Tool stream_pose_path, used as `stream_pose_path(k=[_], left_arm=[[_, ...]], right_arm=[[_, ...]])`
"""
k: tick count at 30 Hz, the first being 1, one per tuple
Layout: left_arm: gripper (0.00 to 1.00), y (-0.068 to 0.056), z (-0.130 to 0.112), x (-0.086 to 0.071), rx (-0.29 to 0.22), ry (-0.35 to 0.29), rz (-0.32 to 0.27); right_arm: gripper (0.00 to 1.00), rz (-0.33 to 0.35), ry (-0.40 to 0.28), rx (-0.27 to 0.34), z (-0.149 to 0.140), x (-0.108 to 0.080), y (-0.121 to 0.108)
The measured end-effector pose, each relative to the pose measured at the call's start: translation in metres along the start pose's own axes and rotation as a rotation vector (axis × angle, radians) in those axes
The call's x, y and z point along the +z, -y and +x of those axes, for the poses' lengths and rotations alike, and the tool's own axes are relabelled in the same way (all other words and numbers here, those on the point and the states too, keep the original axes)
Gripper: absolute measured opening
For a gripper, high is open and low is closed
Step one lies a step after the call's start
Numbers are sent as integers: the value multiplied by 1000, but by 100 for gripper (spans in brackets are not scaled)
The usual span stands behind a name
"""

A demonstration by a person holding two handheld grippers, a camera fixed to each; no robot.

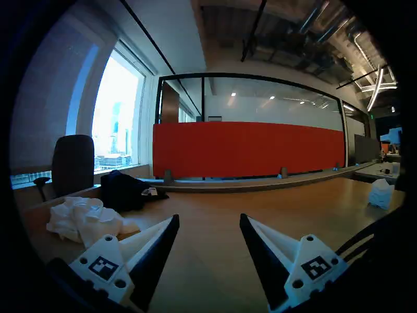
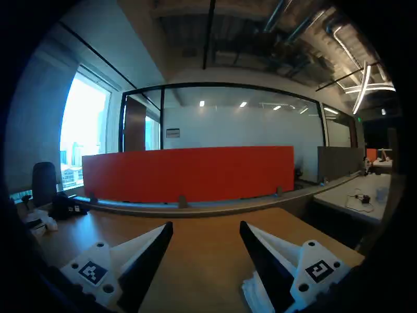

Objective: Fold towel

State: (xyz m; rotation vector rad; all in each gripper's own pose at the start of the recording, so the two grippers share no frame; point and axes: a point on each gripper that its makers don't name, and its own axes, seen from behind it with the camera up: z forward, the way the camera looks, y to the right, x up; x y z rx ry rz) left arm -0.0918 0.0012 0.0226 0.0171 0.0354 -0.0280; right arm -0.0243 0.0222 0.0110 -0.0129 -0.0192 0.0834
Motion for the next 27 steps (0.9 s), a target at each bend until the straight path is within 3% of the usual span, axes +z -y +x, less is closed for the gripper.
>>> stream_pose_path(k=[12,27], left_arm=[[86,0,1,0,1,1,0],[85,1,2,0,1,1,0]], right_arm=[[99,1,-38,-15,-13,13,-4],[99,6,-28,43,-65,16,-19]])
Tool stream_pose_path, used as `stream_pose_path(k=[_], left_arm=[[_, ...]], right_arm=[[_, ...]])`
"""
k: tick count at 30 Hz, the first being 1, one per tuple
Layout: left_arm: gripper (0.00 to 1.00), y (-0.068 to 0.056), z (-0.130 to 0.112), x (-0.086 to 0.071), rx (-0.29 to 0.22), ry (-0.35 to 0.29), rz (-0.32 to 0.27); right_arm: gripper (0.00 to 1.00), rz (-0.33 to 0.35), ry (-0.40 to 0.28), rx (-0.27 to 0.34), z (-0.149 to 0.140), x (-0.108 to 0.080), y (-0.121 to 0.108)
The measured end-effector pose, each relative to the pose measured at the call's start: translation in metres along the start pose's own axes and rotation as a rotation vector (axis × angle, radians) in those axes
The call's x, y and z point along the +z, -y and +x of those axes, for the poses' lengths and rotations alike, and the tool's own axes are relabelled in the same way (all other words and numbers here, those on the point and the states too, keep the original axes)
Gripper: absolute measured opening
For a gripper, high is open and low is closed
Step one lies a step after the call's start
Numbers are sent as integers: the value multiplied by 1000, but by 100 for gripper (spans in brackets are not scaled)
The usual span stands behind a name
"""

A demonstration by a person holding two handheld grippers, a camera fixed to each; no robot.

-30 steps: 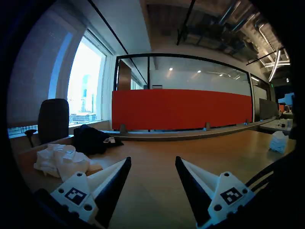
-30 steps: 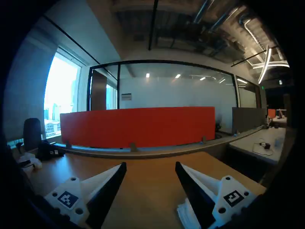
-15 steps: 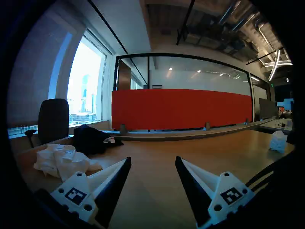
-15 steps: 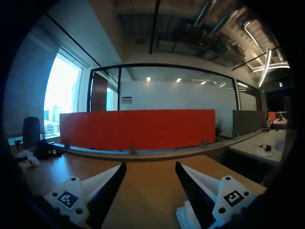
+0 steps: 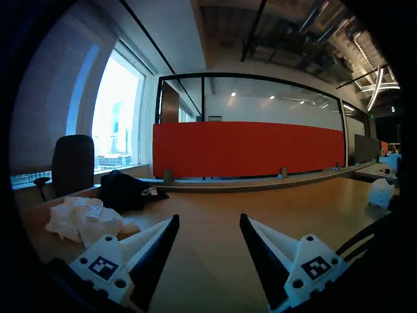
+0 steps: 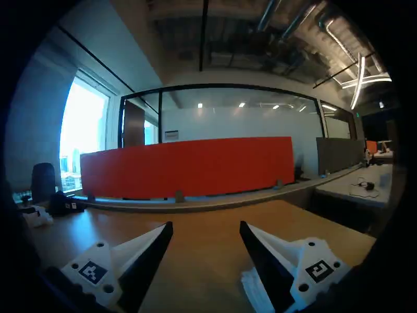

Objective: Fold towel

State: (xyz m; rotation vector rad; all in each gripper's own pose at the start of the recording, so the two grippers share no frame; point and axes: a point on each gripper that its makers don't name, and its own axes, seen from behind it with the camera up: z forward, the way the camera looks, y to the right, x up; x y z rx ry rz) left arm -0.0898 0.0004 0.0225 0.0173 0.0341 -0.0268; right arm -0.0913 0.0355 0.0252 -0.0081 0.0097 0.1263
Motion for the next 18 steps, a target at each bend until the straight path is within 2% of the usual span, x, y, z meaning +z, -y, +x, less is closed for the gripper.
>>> stream_pose_path(k=[6,18], left_arm=[[85,0,0,0,0,0,0],[85,0,0,0,0,0,0]], right_arm=[[99,6,1,22,-15,3,4],[99,23,5,15,-35,1,15]])
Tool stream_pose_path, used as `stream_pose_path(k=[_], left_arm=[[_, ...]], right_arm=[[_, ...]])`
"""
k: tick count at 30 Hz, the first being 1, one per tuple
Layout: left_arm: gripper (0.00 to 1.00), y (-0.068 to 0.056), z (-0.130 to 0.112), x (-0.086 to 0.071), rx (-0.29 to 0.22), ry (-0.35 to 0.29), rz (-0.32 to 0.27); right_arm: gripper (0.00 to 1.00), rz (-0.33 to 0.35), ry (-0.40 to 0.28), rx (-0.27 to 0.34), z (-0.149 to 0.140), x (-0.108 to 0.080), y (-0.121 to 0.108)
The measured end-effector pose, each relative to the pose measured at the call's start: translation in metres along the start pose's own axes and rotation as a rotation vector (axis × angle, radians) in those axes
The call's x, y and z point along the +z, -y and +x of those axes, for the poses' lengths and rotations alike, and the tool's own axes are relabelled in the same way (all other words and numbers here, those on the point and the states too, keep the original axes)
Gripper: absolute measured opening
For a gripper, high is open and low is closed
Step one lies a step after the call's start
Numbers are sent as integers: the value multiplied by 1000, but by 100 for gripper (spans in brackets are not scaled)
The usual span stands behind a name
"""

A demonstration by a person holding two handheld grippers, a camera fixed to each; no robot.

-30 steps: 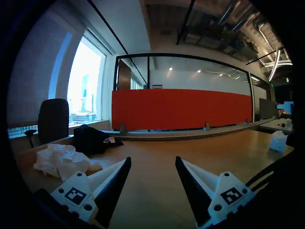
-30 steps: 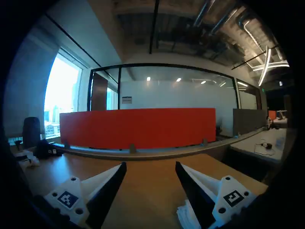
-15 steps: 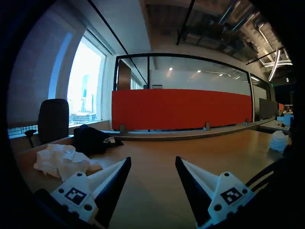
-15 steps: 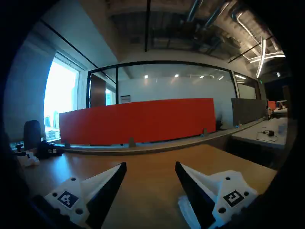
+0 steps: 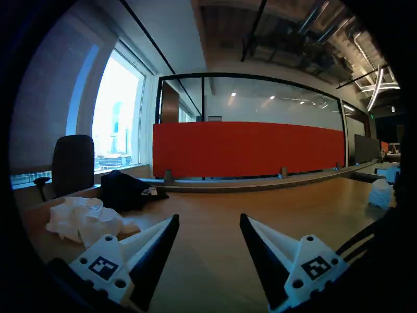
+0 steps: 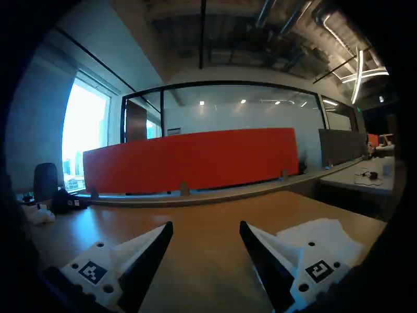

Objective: Fold towel

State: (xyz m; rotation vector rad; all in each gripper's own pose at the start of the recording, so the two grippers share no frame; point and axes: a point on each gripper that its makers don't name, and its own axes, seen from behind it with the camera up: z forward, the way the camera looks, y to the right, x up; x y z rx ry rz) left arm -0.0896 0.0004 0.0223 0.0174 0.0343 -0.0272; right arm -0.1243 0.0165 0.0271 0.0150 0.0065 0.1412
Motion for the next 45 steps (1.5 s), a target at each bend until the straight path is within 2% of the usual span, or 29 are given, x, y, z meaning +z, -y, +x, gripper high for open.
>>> stream_pose_path(k=[21,28,42,45], left_arm=[[86,0,0,-1,0,0,0],[85,0,0,-1,0,0,0],[86,0,-1,-1,1,0,0],[97,0,0,-2,2,0,1]], right_arm=[[99,23,8,-56,-10,1,6],[99,23,12,-93,-10,0,11],[99,18,13,-97,-9,1,12],[99,17,13,-97,-9,1,12]])
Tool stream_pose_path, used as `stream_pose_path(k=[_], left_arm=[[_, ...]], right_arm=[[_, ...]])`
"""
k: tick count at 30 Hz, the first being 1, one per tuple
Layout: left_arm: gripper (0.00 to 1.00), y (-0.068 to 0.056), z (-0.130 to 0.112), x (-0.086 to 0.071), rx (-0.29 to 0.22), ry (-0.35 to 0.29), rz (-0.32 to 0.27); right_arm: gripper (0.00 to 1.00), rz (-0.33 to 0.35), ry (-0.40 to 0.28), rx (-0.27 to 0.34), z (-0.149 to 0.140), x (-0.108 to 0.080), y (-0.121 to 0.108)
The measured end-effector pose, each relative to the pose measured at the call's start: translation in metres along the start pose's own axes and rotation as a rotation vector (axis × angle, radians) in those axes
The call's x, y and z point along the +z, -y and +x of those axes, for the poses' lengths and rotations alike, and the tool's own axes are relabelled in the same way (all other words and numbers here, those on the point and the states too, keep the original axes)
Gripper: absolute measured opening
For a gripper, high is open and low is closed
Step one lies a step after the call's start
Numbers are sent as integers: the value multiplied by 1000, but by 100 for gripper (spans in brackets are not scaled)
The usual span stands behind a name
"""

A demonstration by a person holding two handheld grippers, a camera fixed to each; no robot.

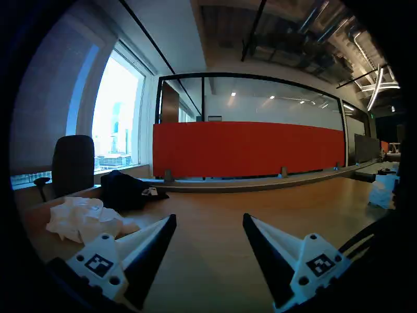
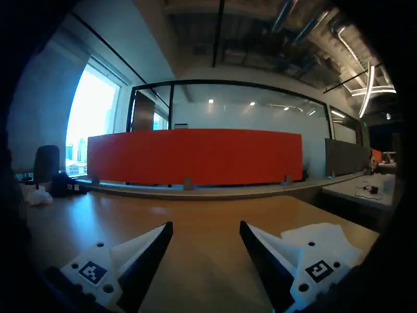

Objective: Fold towel

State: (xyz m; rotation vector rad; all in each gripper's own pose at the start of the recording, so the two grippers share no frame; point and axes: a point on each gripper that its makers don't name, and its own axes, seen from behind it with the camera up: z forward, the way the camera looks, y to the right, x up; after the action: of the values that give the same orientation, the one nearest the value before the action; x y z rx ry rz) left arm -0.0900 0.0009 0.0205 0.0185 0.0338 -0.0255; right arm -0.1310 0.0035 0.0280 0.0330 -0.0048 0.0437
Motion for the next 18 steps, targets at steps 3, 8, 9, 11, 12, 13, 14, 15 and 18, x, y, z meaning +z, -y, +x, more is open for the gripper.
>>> stream_pose_path(k=[3,8,9,11,12,13,14,15,18], left_arm=[[100,0,0,0,0,0,0],[100,0,-1,0,1,0,0],[100,0,-1,0,1,0,0],[100,0,-1,0,0,0,0],[100,0,-1,0,0,0,0],[100,0,-1,0,0,0,0],[100,0,-1,1,0,0,0],[100,0,-2,1,0,0,0],[100,0,-1,1,1,0,0]], right_arm=[[99,0,0,0,0,0,0],[99,0,0,0,-1,0,0],[99,0,0,0,-1,0,0],[99,0,0,0,-1,0,0],[99,0,0,0,-1,0,0],[99,0,0,0,-1,0,0],[99,0,0,0,-1,0,0],[99,0,0,0,-1,0,0],[99,0,0,0,-1,0,0]])
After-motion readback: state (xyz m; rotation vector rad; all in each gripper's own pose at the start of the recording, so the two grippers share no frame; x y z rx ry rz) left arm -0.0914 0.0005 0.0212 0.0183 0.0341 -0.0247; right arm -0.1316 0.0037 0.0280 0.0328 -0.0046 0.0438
